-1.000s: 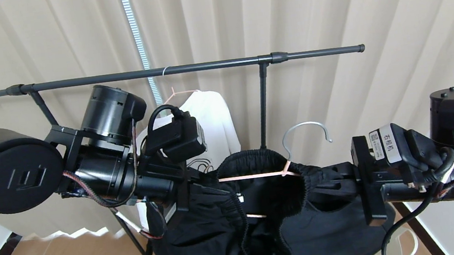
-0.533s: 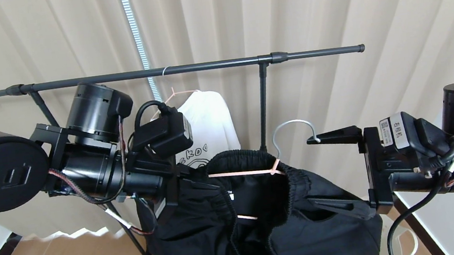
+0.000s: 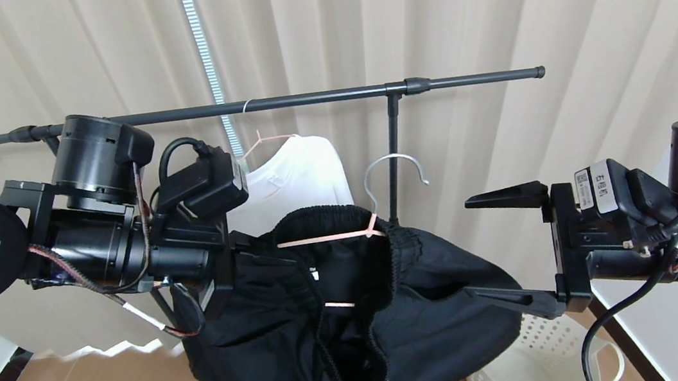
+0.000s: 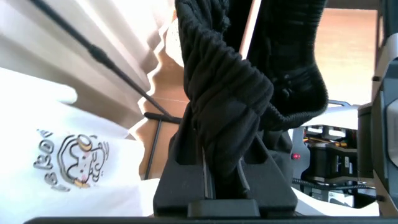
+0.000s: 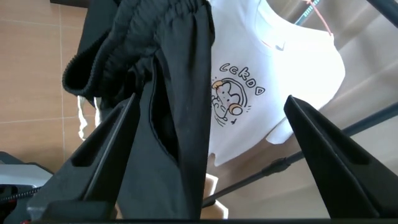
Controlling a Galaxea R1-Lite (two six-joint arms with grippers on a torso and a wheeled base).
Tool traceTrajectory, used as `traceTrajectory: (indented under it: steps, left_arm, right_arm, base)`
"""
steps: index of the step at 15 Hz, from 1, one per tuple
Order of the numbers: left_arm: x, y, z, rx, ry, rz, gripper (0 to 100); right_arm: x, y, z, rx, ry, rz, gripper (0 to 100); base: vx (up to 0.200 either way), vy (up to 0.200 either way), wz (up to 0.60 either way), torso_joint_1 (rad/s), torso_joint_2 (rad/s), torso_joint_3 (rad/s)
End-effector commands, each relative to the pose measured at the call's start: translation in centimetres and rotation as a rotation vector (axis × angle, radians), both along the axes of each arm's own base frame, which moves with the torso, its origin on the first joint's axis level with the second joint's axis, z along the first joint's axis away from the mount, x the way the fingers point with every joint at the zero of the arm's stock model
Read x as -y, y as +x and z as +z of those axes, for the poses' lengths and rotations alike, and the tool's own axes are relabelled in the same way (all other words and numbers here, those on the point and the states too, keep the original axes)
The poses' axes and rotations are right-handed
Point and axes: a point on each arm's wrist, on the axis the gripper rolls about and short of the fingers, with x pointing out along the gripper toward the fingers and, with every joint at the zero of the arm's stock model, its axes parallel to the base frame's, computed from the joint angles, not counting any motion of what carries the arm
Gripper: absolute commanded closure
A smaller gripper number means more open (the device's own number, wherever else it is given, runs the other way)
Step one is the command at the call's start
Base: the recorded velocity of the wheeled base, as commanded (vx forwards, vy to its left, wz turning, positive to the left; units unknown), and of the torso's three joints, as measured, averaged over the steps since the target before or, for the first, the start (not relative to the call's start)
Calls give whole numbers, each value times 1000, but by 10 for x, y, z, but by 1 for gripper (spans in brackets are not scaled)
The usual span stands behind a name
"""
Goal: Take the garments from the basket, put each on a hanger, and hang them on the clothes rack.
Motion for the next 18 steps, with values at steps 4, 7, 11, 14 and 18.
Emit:
traceTrajectory:
  steps: [4,7,11,14,18]
  left_arm:
    - [-24,-13,9,55,-37,80,100]
    - [-30,-21,8,48,-68,117,100]
    - [-40,-27,8,77,-100,163,100]
    - [-47,-26,6,74,-98,190,100]
    - [-49,-30,7,67,-105,198,100]
  right_arm:
    - [1,28,-19,-64,-26,-39,0]
    - [2,36,-28,-82,-42,-52,0]
    - [0,48,-43,-115,-66,-56,0]
    - [0,55,-52,-117,-97,-74,0]
    - [-3,67,-66,-139,-127,-99,0]
  base:
    - [0,0,0,0,0,0]
    - [0,0,0,0,0,0]
    - [0,0,0,0,0,0]
    - [0,0,0,0,0,0]
    - [0,0,0,0,0,0]
